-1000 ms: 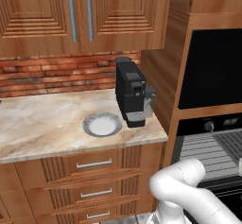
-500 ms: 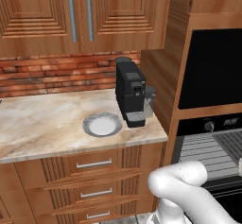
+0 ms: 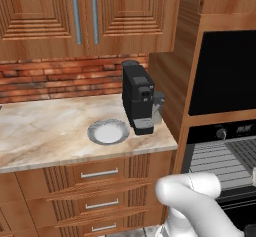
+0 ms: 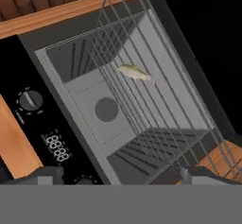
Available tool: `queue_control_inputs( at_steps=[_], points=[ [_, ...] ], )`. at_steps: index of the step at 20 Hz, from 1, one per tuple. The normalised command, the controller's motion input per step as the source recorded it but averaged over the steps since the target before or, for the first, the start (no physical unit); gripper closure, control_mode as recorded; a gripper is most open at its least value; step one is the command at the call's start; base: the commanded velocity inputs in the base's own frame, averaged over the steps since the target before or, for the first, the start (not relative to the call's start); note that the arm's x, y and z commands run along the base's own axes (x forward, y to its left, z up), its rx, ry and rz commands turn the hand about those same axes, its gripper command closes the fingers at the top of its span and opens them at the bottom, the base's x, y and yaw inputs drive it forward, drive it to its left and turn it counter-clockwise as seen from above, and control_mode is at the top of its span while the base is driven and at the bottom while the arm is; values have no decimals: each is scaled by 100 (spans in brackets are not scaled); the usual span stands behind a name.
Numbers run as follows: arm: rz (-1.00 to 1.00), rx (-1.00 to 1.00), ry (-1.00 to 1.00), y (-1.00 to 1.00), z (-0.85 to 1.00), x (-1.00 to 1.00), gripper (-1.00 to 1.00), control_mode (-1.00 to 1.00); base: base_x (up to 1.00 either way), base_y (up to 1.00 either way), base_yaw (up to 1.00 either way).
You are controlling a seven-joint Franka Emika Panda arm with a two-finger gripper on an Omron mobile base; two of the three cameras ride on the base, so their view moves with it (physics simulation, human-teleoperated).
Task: Take the fish from the oven and place it on the plate on the counter.
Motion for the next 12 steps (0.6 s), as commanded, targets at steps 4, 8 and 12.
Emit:
queue_control_inputs(
  at_steps=[4, 8, 12],
  points=[
    [2, -14, 0, 0, 85, -23, -100, -100, 0, 0, 0],
    [1, -25, 0, 0, 55, -8, -100, -100, 0, 0, 0],
    [0, -39, 13, 6, 14, 5, -100, -100, 0, 0, 0]
  ],
)
